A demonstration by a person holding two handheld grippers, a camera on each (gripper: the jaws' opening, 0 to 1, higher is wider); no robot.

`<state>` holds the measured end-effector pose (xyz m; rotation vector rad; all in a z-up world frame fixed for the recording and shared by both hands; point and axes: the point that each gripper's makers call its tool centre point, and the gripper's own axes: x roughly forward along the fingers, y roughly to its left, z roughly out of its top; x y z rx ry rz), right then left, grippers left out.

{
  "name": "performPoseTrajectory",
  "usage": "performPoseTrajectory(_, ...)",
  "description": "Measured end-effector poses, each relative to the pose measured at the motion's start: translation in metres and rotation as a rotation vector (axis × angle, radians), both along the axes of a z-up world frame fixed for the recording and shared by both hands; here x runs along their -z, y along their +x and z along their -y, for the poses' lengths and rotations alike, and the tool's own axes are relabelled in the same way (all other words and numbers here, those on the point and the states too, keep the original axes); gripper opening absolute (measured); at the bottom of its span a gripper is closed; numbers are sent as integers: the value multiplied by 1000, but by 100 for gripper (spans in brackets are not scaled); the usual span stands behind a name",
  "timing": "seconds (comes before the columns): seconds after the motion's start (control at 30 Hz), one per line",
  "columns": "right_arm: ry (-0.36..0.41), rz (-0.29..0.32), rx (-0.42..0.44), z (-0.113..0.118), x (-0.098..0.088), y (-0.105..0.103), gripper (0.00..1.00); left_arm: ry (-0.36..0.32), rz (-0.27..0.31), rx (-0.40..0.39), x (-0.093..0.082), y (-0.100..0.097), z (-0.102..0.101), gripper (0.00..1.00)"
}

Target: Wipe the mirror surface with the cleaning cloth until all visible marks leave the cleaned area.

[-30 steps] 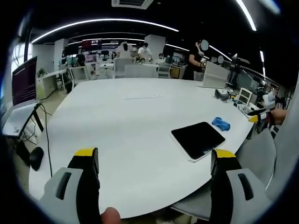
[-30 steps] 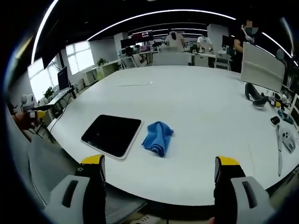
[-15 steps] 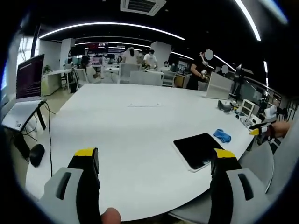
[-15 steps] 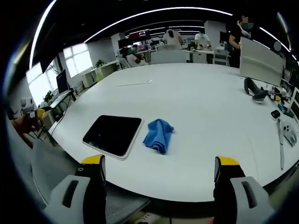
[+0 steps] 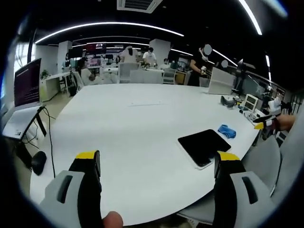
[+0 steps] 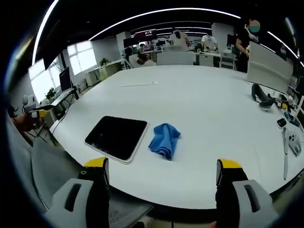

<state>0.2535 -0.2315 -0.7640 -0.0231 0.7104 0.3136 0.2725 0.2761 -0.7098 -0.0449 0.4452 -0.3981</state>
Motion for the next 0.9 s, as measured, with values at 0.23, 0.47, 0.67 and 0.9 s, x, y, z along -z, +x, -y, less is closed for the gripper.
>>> performPoseTrajectory(0.23, -6, 10, 23, 3, 0, 3, 92, 9, -18, -9, 10, 0, -2, 99)
performPoseTrajectory(0.47, 18, 3, 77, 7, 2, 2, 94, 9, -3, 5, 4, 2, 0, 99)
performPoseTrajectory(0.67, 28, 13, 85, 3, 1, 4, 98, 23, 6, 10, 4, 1, -1, 99)
performPoseTrajectory(0.9, 34, 23, 96, 3, -1, 4, 97, 38, -12, 37, 8, -1, 6, 99)
